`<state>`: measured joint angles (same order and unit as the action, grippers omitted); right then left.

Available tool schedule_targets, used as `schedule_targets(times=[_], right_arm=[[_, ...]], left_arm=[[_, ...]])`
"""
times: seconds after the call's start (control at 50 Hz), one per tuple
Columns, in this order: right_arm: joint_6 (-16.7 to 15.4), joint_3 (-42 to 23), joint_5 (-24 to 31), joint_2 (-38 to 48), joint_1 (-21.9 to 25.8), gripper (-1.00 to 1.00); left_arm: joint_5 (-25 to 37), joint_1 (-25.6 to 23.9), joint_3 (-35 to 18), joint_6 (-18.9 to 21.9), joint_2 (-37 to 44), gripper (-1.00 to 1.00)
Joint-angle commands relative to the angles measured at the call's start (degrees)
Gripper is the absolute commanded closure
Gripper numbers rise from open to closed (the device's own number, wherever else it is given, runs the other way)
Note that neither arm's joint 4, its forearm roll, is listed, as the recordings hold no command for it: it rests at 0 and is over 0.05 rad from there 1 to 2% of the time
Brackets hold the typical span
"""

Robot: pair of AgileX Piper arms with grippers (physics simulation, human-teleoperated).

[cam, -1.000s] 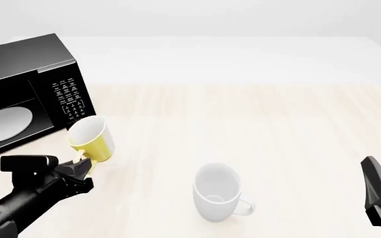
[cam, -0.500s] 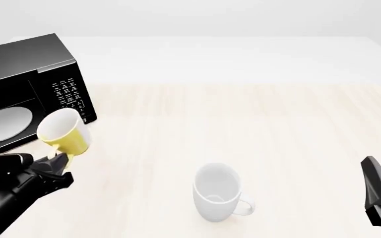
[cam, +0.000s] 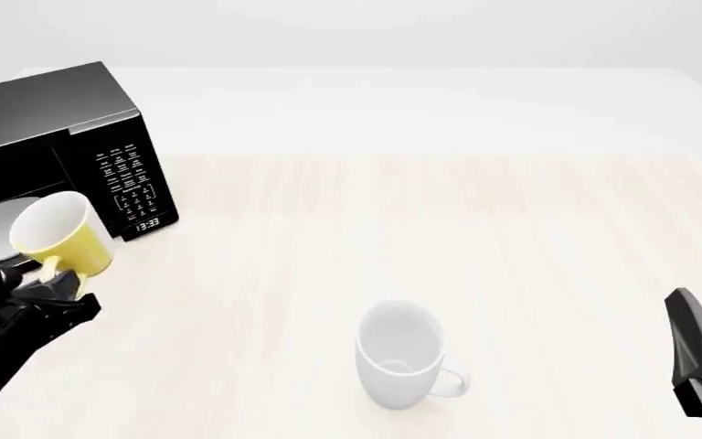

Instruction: Put the yellow and white mug in the microwave and close it.

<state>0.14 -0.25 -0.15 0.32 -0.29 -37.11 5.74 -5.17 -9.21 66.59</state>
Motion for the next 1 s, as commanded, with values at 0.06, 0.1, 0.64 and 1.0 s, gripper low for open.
schedule_targets(times=[0.06,0.1,0.64,1.0], right_arm=[[0.0,0.0,0.0,0.0,0.0,-1.0],[0.0,0.0,0.0,0.0,0.0,-1.0],[0.0,0.0,0.0,0.0,0.0,-1.0],[0.0,0.0,0.0,0.0,0.0,-1.0]], left_arm=[[-2.2,5.1,-1.3,0.6,3.2,1.0],[-2.4,5.7,-1.5,0.6,3.6,1.0],[-4.0,13.9,-4.5,0.7,8.1,1.0],[-5.9,17.1,-6.7,1.0,12.1,1.0]])
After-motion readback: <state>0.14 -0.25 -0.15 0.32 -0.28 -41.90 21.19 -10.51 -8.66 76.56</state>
